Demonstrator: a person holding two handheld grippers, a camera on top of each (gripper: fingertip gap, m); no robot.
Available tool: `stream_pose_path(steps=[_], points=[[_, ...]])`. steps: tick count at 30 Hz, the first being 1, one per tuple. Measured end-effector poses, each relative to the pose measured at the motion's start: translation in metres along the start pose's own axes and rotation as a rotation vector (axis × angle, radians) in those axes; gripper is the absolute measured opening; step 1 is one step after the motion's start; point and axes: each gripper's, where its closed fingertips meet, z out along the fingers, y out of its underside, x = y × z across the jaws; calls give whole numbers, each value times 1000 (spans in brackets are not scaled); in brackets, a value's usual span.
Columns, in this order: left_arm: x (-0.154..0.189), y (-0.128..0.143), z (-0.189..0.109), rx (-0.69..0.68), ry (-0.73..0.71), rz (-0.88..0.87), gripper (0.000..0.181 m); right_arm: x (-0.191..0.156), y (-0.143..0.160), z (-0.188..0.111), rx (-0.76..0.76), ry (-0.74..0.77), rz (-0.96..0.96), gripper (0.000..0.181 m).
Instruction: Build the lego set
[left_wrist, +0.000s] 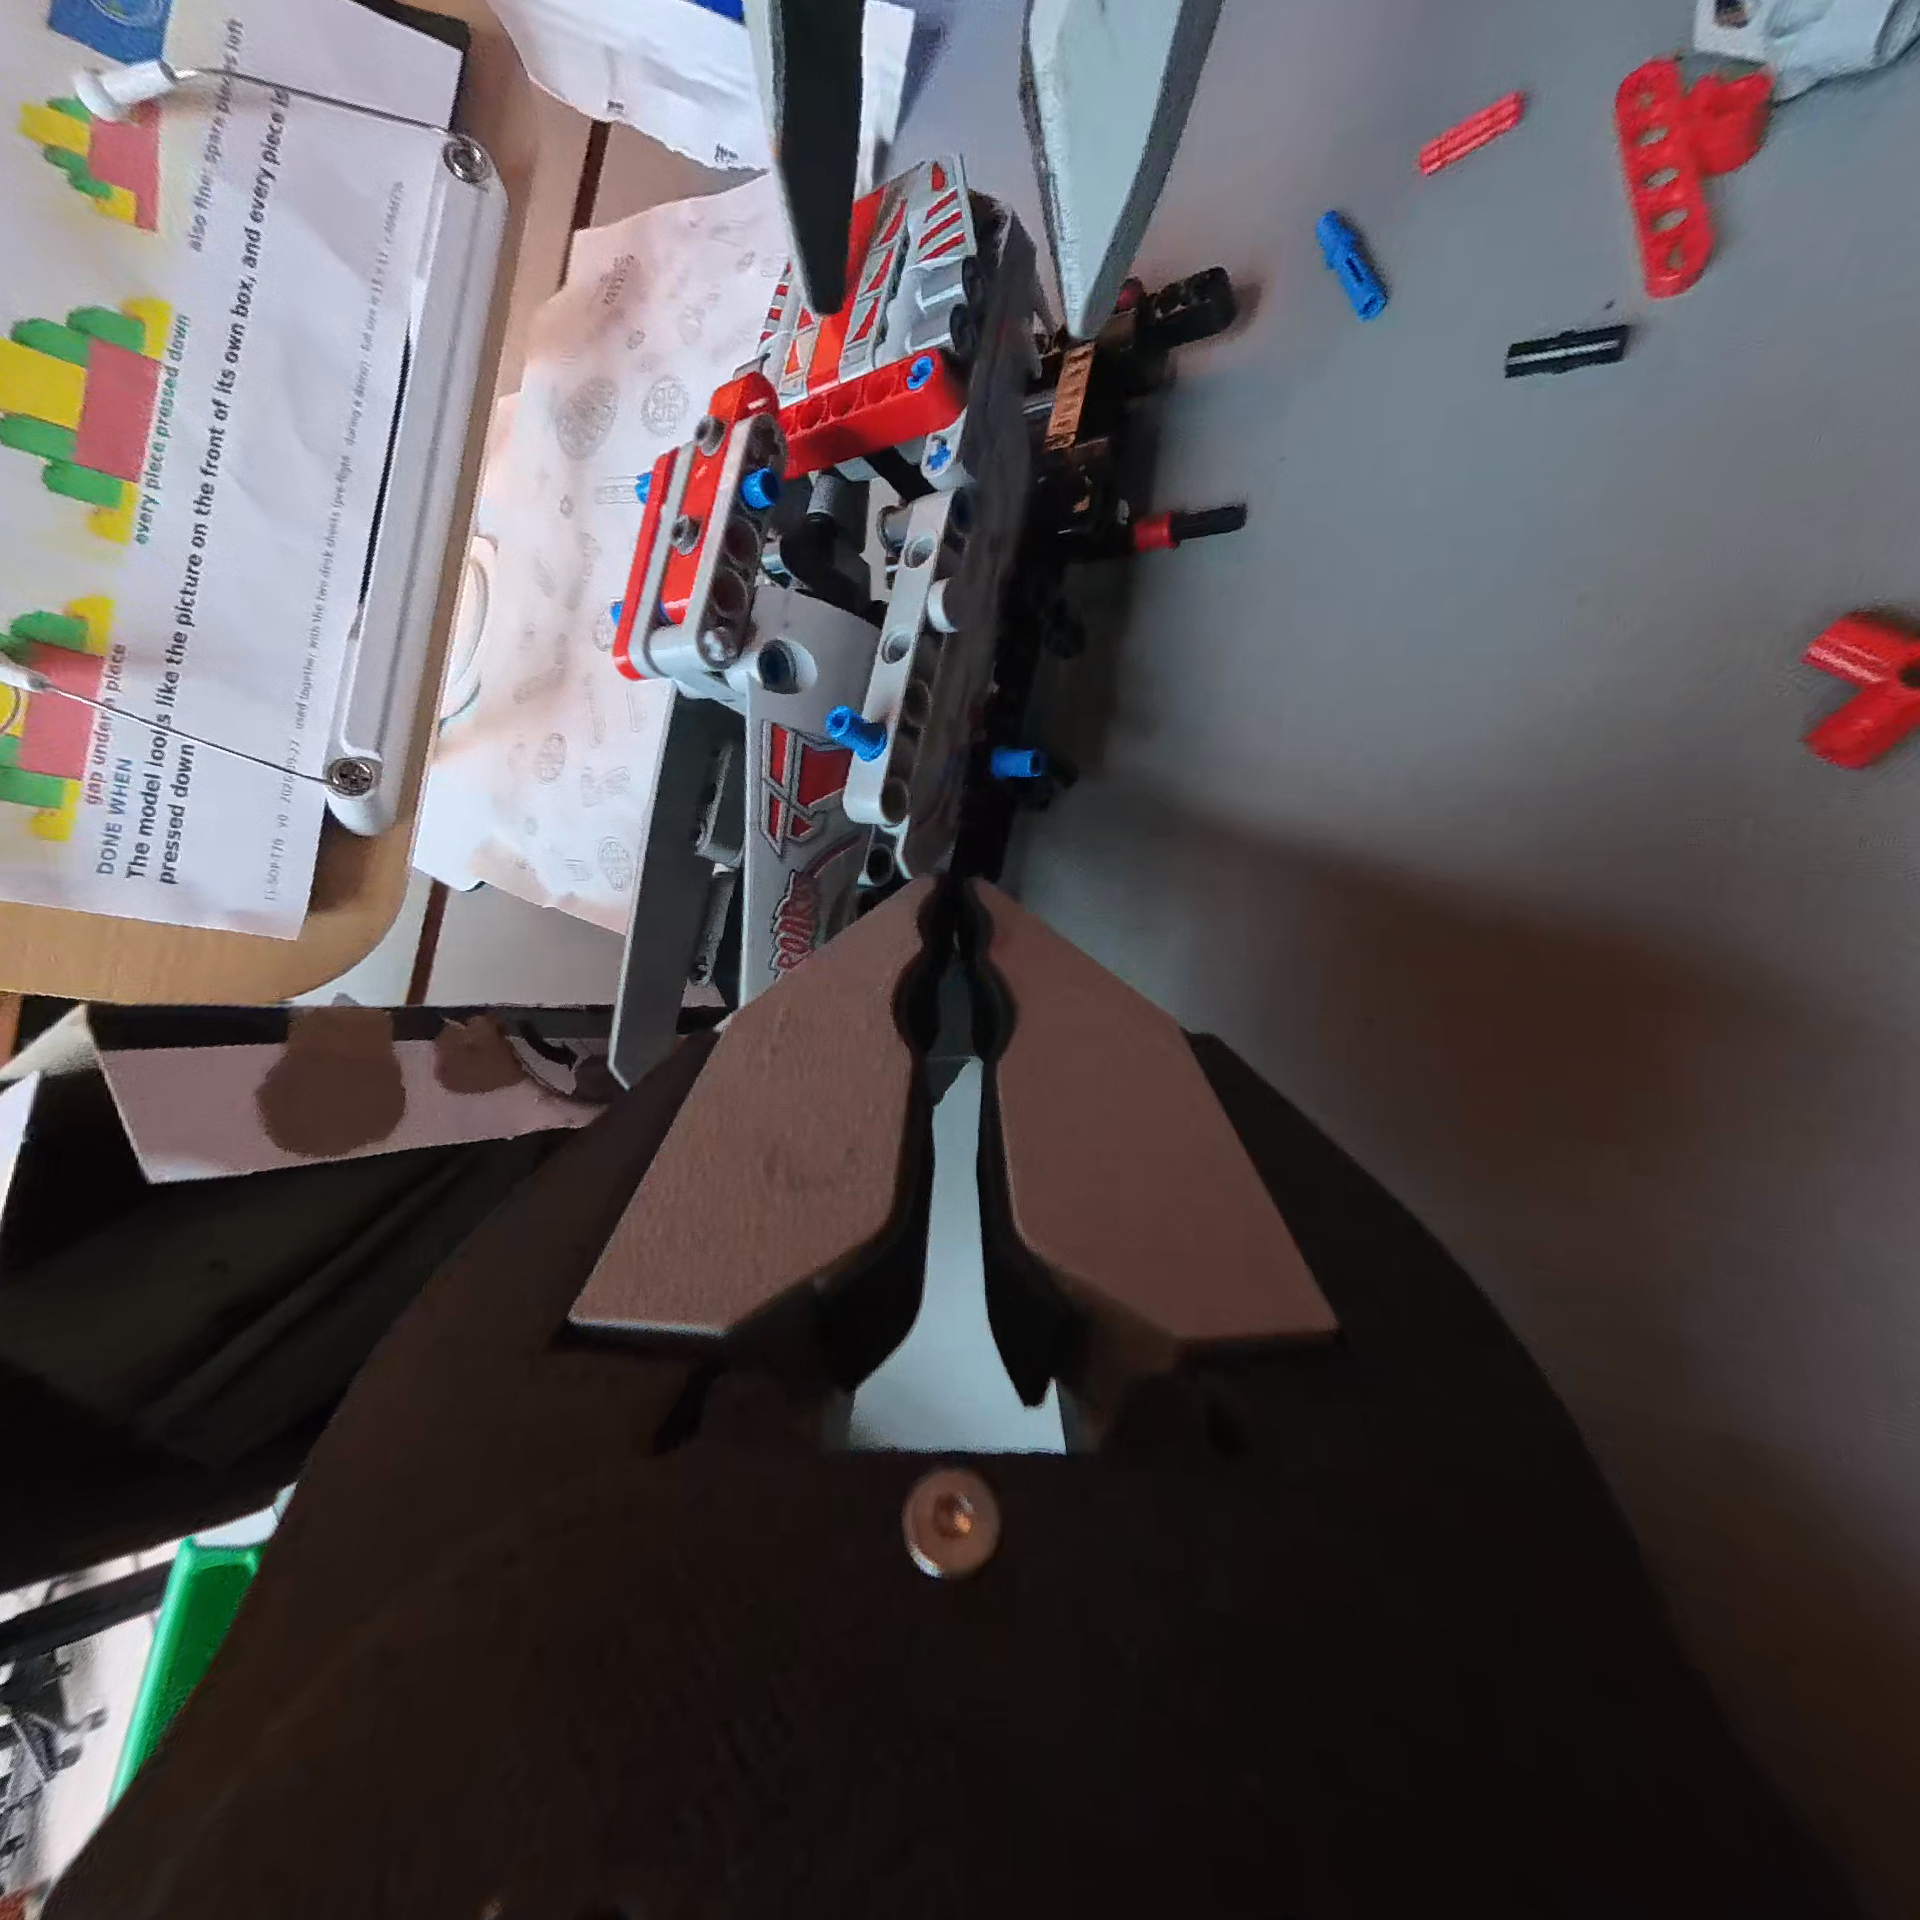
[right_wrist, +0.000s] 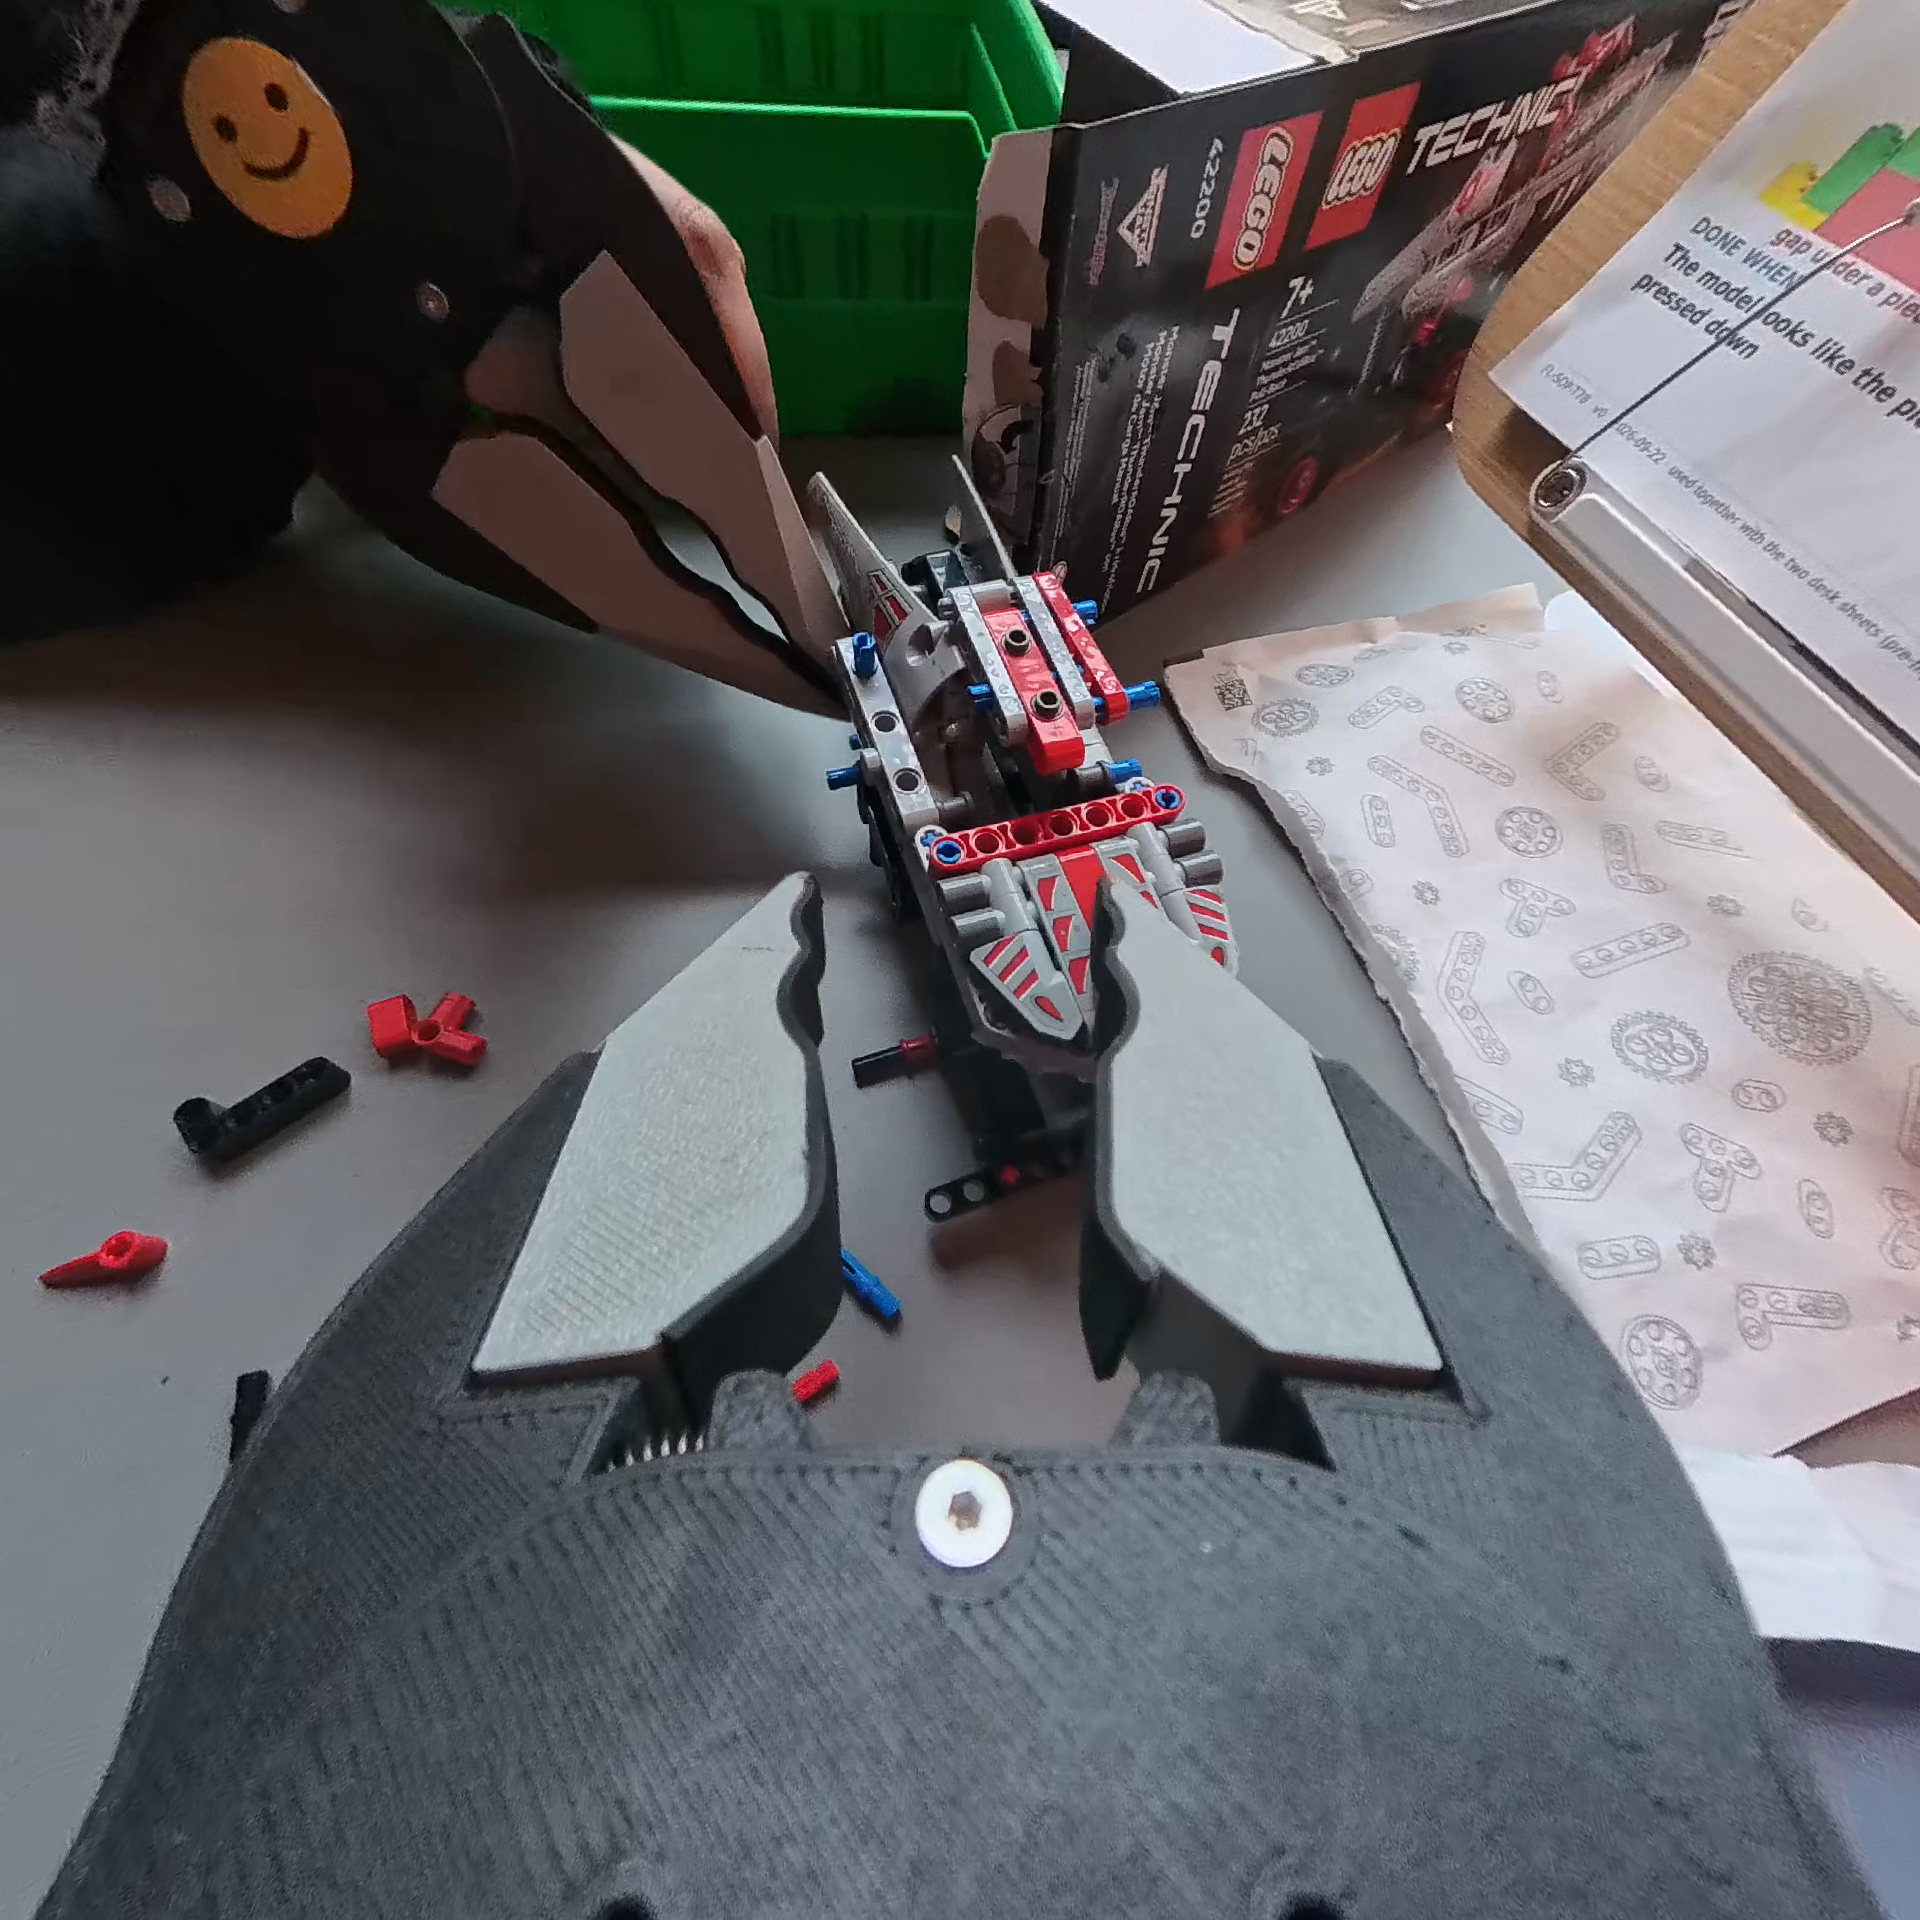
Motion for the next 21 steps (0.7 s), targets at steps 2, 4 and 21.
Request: stream_pose_path(steps=[2,4,21], points=[[1,3,2,-14,5,-4,0,0,0,0,-1,2,-1,48],[3,6,4,-28,15,-6,0,0,0,0,-2,2,-3,48],[15,-24,-2,200,220,-348,39,1,-2,-4,22,-40,62,49]])
